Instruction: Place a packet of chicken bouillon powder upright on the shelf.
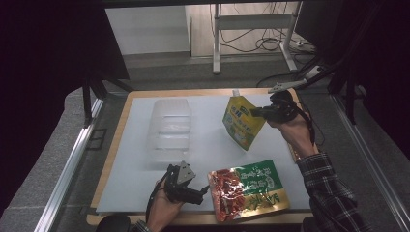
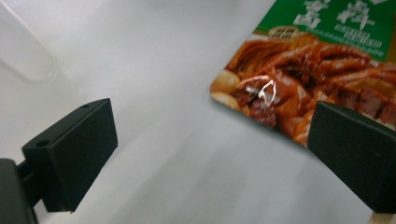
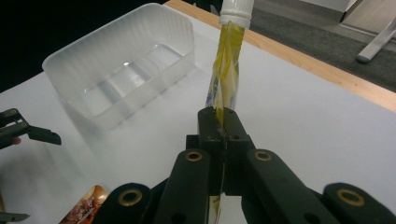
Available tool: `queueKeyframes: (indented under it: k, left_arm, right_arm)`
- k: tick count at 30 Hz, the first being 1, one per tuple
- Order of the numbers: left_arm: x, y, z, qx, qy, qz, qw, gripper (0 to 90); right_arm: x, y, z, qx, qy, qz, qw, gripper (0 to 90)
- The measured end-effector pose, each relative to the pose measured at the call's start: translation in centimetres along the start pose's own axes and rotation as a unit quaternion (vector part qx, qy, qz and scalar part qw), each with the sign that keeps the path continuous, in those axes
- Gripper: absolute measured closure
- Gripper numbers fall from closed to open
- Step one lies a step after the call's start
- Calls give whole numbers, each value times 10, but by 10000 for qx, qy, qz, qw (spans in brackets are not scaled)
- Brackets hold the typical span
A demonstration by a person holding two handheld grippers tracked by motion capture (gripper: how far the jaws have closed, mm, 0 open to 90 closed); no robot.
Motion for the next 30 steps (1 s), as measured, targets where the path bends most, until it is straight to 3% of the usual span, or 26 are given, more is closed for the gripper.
queueKeyframes:
  k: [8, 17, 30]
  left_arm:
    - [-9, -9, -5, -36, 0, -33, 10000, 0]
    - [-18, -14, -15, -296, -81, 124, 9995, 0]
    - [-26, -20, -21, -298, -25, 196, 9994, 0]
  right_arm:
    - [1, 9, -1, -179, -2, 1, 9998, 893]
    - [5, 23, -3, -372, 140, 27, 9992, 893]
    - [21, 46, -12, -705, 306, 3, 9970, 893]
Point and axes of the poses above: each handheld gripper's, and its own axes: x roughly forward along the jaws, y roughly out of its top, z roughly to its right, the point moved 6 cm from there along x, roughly forward along the jaws
